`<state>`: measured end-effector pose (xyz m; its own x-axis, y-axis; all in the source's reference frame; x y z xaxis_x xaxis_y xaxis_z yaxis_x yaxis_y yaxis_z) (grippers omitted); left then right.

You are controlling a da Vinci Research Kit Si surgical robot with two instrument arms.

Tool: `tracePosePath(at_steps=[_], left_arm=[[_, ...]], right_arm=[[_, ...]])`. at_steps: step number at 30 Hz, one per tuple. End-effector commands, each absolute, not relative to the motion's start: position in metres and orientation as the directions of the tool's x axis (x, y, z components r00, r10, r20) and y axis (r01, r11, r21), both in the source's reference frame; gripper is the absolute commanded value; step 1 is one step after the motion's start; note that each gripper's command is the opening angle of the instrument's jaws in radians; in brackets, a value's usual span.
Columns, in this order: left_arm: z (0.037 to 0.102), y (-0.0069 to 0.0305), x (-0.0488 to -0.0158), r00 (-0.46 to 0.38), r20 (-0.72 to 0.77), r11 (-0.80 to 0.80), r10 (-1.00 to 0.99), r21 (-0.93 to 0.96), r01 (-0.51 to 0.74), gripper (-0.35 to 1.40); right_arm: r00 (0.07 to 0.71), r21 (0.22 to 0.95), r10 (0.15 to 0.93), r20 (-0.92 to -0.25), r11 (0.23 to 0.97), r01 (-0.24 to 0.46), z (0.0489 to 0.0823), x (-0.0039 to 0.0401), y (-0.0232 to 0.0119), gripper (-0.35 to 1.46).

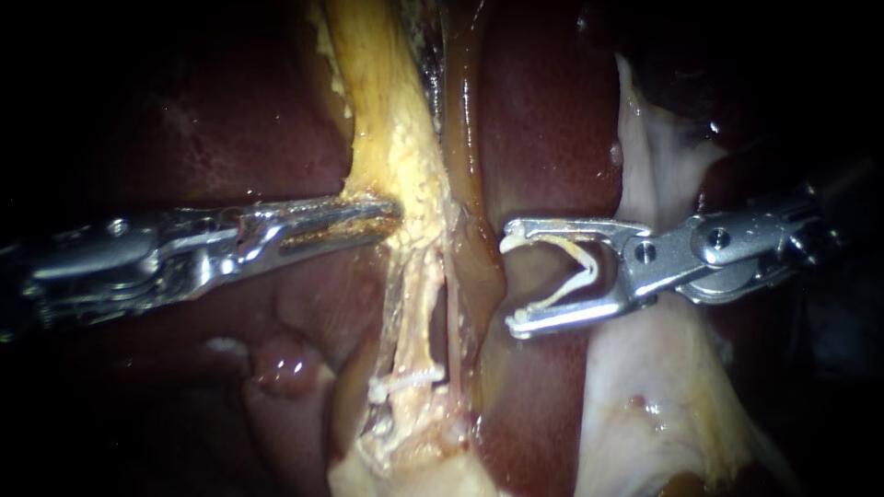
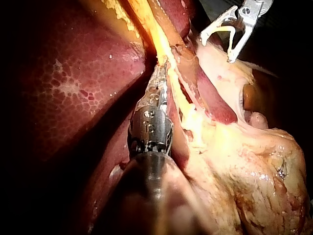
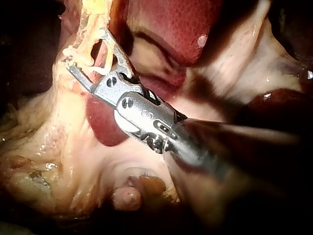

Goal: Clipping second clip left tube

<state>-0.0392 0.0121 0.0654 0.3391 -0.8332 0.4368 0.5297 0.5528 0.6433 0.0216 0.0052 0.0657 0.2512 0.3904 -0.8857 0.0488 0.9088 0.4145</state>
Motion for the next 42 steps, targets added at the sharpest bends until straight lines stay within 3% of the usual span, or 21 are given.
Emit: tracePosePath(at_steps=[1,3,7,12,17,26,36,42], left_arm=[[0.0653,0.0121,-0.0391,0.339,0.437,0.553,-0.833,0.644,0.529,-0.35],[0.0649,0.0124,-0.0388,0.340,0.435,0.552,-0.834,0.646,0.527,-0.35],[0.0626,0.0134,-0.0376,0.337,0.429,0.546,-0.838,0.645,0.534,-0.35],[0.0596,0.0144,-0.0364,0.322,0.436,0.541,-0.840,0.644,0.541,-0.35],[0.0569,0.0149,-0.0356,0.306,0.456,0.547,-0.835,0.639,0.540,-0.35],[0.0544,0.0147,-0.0354,0.299,0.471,0.554,-0.830,0.633,0.541,-0.35],[0.0536,0.0142,-0.0357,0.298,0.475,0.556,-0.828,0.629,0.543,-0.35],[0.0536,0.0142,-0.0357,0.298,0.475,0.556,-0.828,0.629,0.543,-0.35]], right_arm=[[0.251,0.415,0.390,-0.886,0.909,0.050,0.0657,0.0217,0.0051,0.60],[0.248,0.414,0.388,-0.888,0.908,0.065,0.0660,0.0218,0.0046,0.60],[0.290,0.514,0.476,-0.830,0.855,0.067,0.0671,0.0226,0.0028,0.58],[0.342,0.594,0.539,-0.769,0.801,0.073,0.0693,0.0250,0.0001,0.56],[0.354,0.639,0.578,-0.735,0.765,0.079,0.0719,0.0279,-0.0020,0.56],[0.380,0.648,0.579,-0.721,0.757,0.077,0.0751,0.0305,-0.0028,0.55],[0.380,0.650,0.581,-0.720,0.756,0.077,0.0763,0.0314,-0.0020,0.55],[0.378,0.655,0.570,-0.730,0.742,0.146,0.0761,0.0330,-0.0030,0.55]])
